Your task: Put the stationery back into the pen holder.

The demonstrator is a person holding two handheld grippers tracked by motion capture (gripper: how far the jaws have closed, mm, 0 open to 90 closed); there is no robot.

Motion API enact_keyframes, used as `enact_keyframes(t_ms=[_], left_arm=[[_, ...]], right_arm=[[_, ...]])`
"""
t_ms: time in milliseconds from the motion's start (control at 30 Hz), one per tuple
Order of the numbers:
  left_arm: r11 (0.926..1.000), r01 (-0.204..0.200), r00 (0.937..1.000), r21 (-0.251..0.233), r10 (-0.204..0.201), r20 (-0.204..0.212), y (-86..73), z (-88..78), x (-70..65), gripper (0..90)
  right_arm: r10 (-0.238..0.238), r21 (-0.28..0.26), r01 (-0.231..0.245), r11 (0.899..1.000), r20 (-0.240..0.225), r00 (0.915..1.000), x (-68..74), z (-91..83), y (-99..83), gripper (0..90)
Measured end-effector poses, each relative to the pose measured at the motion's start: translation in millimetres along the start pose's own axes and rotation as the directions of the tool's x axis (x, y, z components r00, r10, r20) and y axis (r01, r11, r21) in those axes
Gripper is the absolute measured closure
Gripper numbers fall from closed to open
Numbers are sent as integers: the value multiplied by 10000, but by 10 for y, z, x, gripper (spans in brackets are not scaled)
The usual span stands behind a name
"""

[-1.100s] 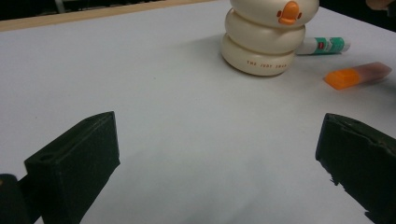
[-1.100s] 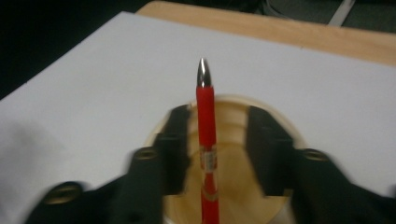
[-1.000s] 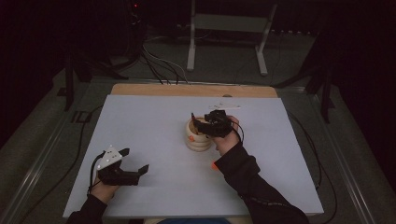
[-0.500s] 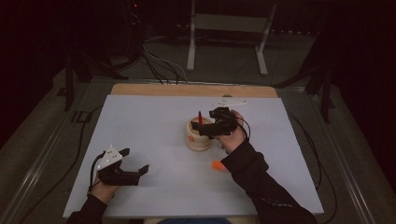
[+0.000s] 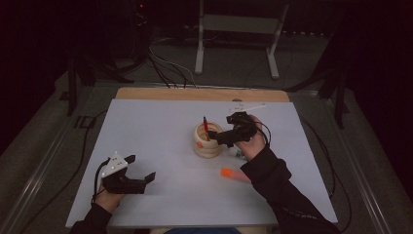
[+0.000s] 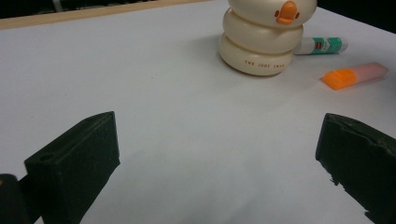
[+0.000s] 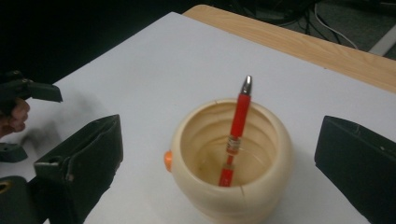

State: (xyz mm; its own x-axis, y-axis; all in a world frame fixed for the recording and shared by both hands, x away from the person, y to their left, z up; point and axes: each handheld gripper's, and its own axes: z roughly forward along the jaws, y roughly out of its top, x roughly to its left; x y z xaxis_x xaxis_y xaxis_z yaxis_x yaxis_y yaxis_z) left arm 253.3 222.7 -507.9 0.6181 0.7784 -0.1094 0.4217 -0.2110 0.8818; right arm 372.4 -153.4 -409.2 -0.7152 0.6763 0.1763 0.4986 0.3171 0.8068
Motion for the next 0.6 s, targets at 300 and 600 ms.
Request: enact_keyframes(t_ms=[300, 600], left_arm=[[10000, -16, 10000, 11, 16, 16, 1, -2, -1, 3], [10000, 0, 10000, 19, 0, 6, 2, -2, -2, 3]], right_arm=[[-203, 185, 204, 9996, -33, 9998, -64, -145, -75, 13], [-539, 677, 552, 9962, -198, 9983, -94, -287, -220, 13]])
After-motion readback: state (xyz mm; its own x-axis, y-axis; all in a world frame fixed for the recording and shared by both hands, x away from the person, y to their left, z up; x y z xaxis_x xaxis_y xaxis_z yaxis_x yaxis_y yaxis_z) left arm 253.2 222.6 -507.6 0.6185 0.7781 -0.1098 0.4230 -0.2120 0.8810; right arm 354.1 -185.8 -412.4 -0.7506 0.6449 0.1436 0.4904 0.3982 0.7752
